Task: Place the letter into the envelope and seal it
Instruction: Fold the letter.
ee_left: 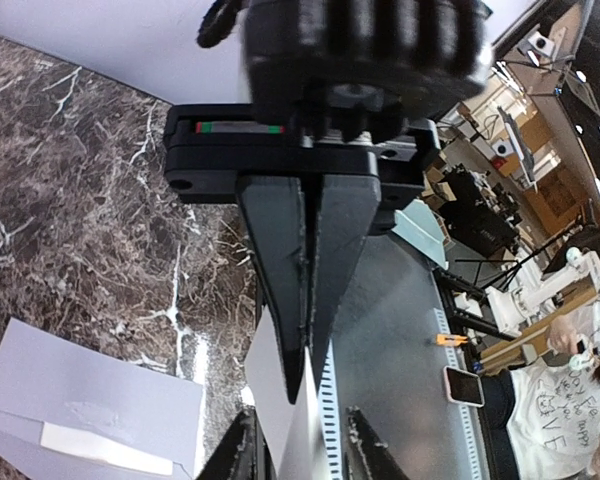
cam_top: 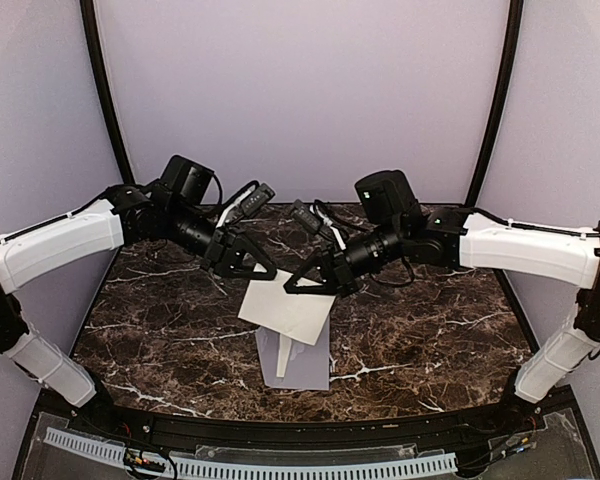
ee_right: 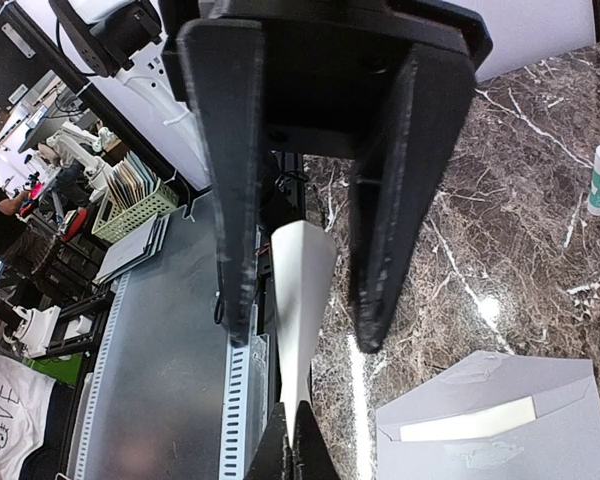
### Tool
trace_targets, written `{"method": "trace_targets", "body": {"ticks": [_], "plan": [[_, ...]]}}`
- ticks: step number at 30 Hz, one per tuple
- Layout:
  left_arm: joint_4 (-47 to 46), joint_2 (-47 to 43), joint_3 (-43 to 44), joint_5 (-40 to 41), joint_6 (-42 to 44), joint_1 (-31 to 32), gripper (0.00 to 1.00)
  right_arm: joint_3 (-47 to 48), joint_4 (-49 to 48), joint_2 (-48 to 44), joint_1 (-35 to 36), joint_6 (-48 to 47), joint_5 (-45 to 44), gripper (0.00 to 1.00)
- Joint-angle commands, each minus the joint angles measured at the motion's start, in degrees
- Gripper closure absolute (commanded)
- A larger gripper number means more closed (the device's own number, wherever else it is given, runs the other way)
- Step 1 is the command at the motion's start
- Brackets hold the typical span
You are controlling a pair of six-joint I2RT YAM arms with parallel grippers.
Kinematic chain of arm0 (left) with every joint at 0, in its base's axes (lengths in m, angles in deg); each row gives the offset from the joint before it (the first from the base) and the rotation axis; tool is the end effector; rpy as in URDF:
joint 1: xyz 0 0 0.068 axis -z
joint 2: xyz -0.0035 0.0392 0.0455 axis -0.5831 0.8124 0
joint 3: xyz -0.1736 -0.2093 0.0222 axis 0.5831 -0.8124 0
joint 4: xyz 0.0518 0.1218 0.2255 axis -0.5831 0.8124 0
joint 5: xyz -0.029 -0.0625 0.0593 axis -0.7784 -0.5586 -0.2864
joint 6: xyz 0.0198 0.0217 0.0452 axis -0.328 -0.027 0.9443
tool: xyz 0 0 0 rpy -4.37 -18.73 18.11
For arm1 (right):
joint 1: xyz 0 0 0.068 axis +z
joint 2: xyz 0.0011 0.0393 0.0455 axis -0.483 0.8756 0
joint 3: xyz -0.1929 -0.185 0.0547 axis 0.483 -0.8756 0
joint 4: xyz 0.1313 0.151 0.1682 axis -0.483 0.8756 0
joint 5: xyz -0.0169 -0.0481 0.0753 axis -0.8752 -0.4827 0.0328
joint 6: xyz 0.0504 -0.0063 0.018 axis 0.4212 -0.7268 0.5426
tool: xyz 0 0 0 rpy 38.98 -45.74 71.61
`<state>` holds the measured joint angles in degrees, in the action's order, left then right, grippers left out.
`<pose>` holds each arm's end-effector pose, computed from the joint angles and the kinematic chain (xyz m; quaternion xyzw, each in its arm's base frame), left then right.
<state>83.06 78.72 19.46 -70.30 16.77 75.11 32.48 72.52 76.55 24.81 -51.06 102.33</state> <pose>0.2246 -0.2249 0.3405 0.4755 0.6459 -0.5555 0.2194 0.1882 0.2987 0.3203 -0.4796 0.6618 0.5290 0.2284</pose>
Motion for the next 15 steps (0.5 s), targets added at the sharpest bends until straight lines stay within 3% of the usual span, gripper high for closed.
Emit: {"method": "trace_targets", "body": {"ticks": [1,6,10,11,12,15], "plan": [[1.06,-0.24,-0.18,-1.36,1.24,0.35,0.76,1.44,-1.09,-0.21,0.45,-0.53,0.67,1.00],[0.71,-0.34,-0.47,-1.48,1.08,0.37,0.95,1.25,-0.73,-0.10,0.45,-0.66,0.29,1.00],[0.43,-0.59,-0.70,-1.54,1.04,0.35,1.00,0.76,-1.17,-0.71,0.36,-0.68,-1.18,1.00],[0.34,-0.72,-0.84,-1.42,1.00,0.36,1.00,0.27,-1.75,-1.16,0.24,-0.55,-1.83,0.92],[-0.09,-1.14,-0.93,-1.24,0.93,0.37,1.00,-0.46,-2.66,-1.94,0.13,-0.35,-2.69,0.75],[-3.05,-2.77,-2.31,0.18,-1.31,0.36,1.00,-4.43,-7.58,-5.42,-1.22,1.69,-5.38,0.40]]}}
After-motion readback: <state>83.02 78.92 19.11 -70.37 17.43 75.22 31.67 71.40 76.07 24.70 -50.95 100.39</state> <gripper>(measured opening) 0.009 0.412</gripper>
